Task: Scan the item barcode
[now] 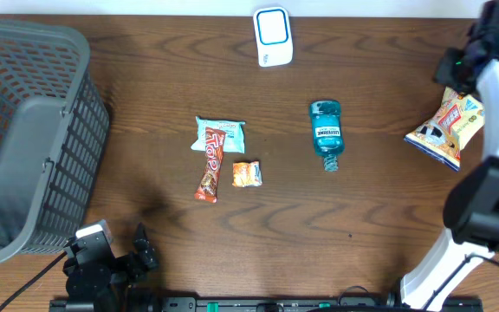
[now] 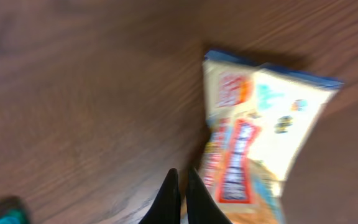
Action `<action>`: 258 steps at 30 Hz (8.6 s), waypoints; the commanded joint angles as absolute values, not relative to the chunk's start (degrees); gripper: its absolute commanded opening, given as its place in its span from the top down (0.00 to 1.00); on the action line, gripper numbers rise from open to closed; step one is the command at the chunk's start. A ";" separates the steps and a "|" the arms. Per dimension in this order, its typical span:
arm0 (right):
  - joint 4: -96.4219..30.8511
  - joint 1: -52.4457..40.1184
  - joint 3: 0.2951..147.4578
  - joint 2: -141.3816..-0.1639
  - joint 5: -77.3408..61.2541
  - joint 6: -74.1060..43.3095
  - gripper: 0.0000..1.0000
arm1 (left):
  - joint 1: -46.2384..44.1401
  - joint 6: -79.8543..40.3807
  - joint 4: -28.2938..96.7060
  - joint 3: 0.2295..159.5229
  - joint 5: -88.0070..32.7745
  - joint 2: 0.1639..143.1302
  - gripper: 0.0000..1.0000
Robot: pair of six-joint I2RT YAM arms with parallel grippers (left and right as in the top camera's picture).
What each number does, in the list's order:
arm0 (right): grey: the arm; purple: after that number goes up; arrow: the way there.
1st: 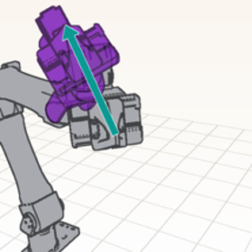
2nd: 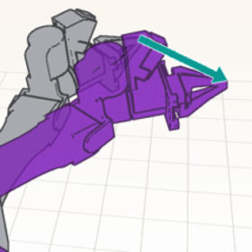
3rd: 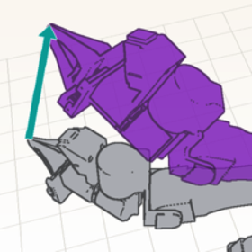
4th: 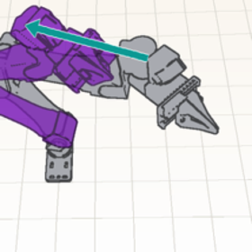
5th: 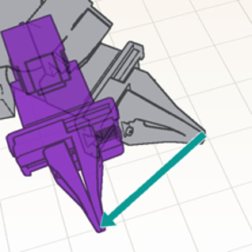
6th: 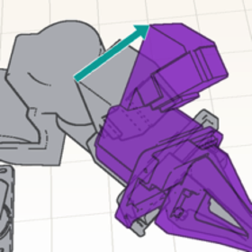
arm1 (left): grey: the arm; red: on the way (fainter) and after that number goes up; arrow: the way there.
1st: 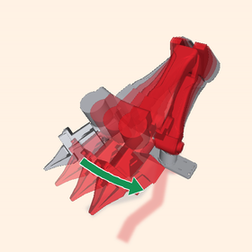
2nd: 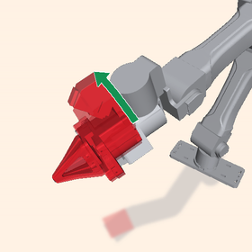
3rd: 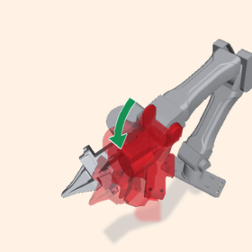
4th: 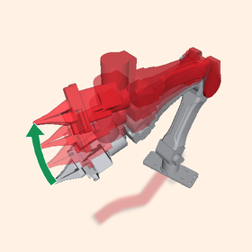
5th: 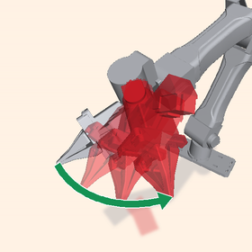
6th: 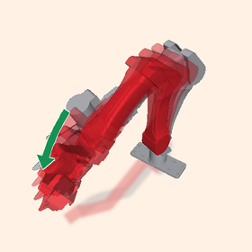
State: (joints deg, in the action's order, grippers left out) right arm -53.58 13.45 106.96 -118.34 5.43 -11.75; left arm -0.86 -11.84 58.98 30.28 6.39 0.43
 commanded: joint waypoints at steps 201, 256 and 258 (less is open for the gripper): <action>-49.76 -17.67 89.10 -128.60 1.61 3.25 0.78 | -1.06 -11.92 59.07 30.04 6.92 0.27 0.01; -59.02 -19.81 102.19 -126.65 5.21 -2.90 0.53 | -1.06 -11.92 59.07 30.04 6.92 0.27 0.01; -58.61 -19.81 102.19 -126.65 5.21 -2.68 0.59 | -1.06 -11.92 59.09 30.04 6.92 0.27 0.01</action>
State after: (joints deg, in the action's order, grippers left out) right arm -58.89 -19.86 101.27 -126.17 3.99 -2.72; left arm -0.86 -11.84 58.98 30.28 6.39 0.43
